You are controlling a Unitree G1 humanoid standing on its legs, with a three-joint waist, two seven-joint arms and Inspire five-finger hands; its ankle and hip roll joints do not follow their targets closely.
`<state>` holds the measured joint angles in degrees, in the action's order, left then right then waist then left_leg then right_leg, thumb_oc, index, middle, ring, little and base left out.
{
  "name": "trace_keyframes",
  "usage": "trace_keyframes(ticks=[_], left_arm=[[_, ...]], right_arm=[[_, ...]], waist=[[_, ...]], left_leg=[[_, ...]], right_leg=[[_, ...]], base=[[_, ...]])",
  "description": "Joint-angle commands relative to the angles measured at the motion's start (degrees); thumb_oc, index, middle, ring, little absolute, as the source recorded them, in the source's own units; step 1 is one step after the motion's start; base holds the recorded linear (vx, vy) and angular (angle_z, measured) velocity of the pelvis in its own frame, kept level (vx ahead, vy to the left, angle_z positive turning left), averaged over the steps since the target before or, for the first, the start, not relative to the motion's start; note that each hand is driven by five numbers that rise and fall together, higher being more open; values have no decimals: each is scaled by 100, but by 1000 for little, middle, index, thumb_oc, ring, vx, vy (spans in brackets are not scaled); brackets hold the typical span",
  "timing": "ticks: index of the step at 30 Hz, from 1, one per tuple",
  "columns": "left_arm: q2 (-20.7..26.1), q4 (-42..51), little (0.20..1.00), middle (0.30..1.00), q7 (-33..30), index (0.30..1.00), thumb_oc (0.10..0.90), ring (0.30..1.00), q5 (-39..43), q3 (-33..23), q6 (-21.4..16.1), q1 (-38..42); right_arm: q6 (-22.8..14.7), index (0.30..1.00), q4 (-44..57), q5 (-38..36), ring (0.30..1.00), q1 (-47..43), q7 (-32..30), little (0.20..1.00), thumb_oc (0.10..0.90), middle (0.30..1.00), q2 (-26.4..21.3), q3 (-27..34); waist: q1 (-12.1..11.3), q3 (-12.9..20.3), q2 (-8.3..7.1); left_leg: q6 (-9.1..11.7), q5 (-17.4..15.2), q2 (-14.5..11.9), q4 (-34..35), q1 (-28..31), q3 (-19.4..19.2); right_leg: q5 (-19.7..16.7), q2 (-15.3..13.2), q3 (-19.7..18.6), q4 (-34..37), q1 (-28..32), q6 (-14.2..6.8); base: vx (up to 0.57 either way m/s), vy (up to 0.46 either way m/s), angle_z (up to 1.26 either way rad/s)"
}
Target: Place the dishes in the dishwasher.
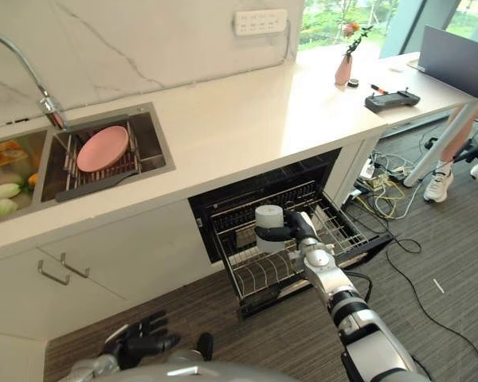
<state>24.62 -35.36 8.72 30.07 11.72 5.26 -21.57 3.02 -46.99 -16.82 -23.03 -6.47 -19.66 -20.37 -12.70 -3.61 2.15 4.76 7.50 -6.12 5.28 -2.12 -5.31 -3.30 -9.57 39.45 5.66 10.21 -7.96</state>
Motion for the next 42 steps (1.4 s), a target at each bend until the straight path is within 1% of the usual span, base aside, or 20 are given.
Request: trace_keyframes(ticks=[1,2,3,4,6,8,12,13,14,15,22,24,27,33,34,35,37,40,41,42], left_arm=[[228,-177,900,900,-139,900,800,900,-1748,393,-354,392],[208,-216,900,900,-145,900,800,900,-1778,394,-382,414],[154,-645,900,900,-421,900,800,900,-2472,346,-506,509],[154,-645,900,900,-421,900,800,900,-2472,346,-506,509],[-165,-1442,900,900,-747,900,800,900,-2580,170,-541,731],[-443,-2105,900,900,-1109,900,800,900,-2686,-18,-563,858],[-615,-2658,900,900,-1372,900,800,900,-2839,-41,-625,1000],[-633,-2710,900,900,-1415,900,800,900,-2871,-24,-635,1043],[-635,-2718,900,900,-1419,900,800,900,-2873,-24,-640,1053],[-643,-2749,900,900,-1495,900,800,900,-2881,-5,-653,1091],[-650,-2814,900,900,-1693,900,800,900,-2848,-30,-674,1208],[-665,-2841,900,900,-1810,900,800,900,-2841,-84,-675,1221],[-717,-2986,900,900,-1931,900,800,900,-2776,-204,-623,1229],[-851,-3203,900,900,-2025,900,800,900,-2645,-557,-582,1196],[-876,-3228,900,900,-2034,900,800,900,-2605,-610,-591,1190],[-878,-3231,900,900,-2034,900,800,900,-2605,-608,-594,1185],[-906,-3242,900,900,-1998,900,800,900,-2347,-906,-625,1207],[-876,-3384,900,900,-1947,900,800,900,-2145,-1242,-660,1230],[-888,-3320,900,900,-1895,900,800,900,-1955,-1472,-719,1205],[-889,-3319,900,900,-1894,900,800,900,-1954,-1466,-719,1196]], right_arm=[[-499,300,-241,435,300,-892,-187,300,400,300,-66,-31],[-511,300,-263,439,300,-908,-188,300,400,300,-63,-28],[-549,300,-647,488,300,-940,-392,300,400,300,19,89],[-549,300,-647,488,300,-940,-392,300,400,300,19,89],[-562,300,-1032,291,300,-919,-585,300,400,300,166,323],[-575,300,-1420,129,300,-945,-763,300,400,300,349,518],[-586,300,-1847,172,300,-1071,-832,300,400,300,501,522],[-572,319,-1956,153,319,-1107,-872,319,413,319,540,536],[-576,441,-1967,152,441,-1119,-873,441,494,441,542,538],[-568,900,-2148,58,900,-1190,-926,900,800,900,589,628],[-580,900,-2232,125,900,-1305,-1037,900,800,900,608,622],[-630,900,-2072,333,900,-1307,-1145,900,800,900,564,515],[-634,900,-1626,360,900,-1240,-1244,900,800,900,531,508],[-690,900,32,532,900,-792,-1246,900,800,900,307,476],[-718,900,325,526,900,-651,-1228,900,800,900,260,500],[-705,900,353,528,900,-628,-1230,900,800,900,254,500],[-779,900,1367,-65,900,-13,-809,900,800,900,136,598],[-889,900,2871,-495,900,758,-259,900,800,900,-103,609],[-1014,900,3490,-584,900,1172,-50,900,800,900,-232,734],[-1000,900,3519,-583,900,1197,-51,900,800,900,-237,739]], waist=[[-318,93,-146],[-314,91,-146],[-467,47,-168],[-467,47,-168],[-559,-2,-180],[-735,-51,-177],[-865,-101,-150],[-886,-113,-137],[-885,-116,-138],[-925,-128,-108],[-933,-124,-95],[-874,-108,-112],[-713,-68,-141],[-379,-8,-163],[-335,3,-159],[-340,6,-156],[-146,30,-151],[64,28,-137],[195,2,-108],[184,6,-104]], left_leg=[[138,-316,-109,-148,-174,-276],[140,-315,-109,-151,-184,-268],[166,-277,-112,-169,-299,-166],[166,-277,-112,-169,-299,-166],[205,-228,-104,-177,-442,-45],[244,-172,-79,-163,-574,79],[286,-102,-58,-146,-694,177],[290,-93,-60,-140,-717,189],[291,-92,-60,-141,-721,192],[303,-71,-56,-145,-759,216],[321,-50,-63,-144,-789,246],[309,-77,-68,-156,-750,204],[285,-137,-118,-191,-627,56],[240,-251,-212,-243,-359,-267],[237,-266,-224,-246,-315,-306],[238,-267,-225,-245,-307,-311],[241,-328,-271,-269,-146,-442],[265,-412,-338,-365,18,-639],[290,-457,-389,-475,80,-751],[292,-462,-393,-479,85,-760]], right_leg=[[689,86,19,-103,-201,92],[692,87,26,-103,-205,94],[719,103,138,-104,-219,115],[719,103,138,-104,-219,115],[755,119,289,-104,-258,140],[788,127,445,-100,-293,161],[818,134,586,-99,-336,175],[821,129,600,-98,-343,177],[821,129,603,-98,-345,178],[818,118,632,-100,-357,181],[820,118,675,-105,-349,187],[810,112,634,-109,-340,186],[794,97,499,-115,-315,183],[802,73,165,-111,-277,182],[813,69,119,-108,-269,181],[814,69,113,-108,-266,181],[857,84,-104,-97,-267,182],[904,121,-412,-89,-297,184],[914,143,-548,-82,-316,180],[914,144,-557,-82,-314,181]], base=[[-9,-13,43],[-21,-18,34],[-17,-14,18],[-36,-21,15],[-39,-20,35],[-37,-18,68],[-21,6,40],[-7,8,33],[-18,17,26],[-18,18,19],[-5,6,6],[0,0,0],[13,15,-11],[11,-1,-32],[8,-7,-35],[16,-21,-39],[14,-38,-31],[10,-52,-50],[-4,-62,-50],[-5,-76,-54]])
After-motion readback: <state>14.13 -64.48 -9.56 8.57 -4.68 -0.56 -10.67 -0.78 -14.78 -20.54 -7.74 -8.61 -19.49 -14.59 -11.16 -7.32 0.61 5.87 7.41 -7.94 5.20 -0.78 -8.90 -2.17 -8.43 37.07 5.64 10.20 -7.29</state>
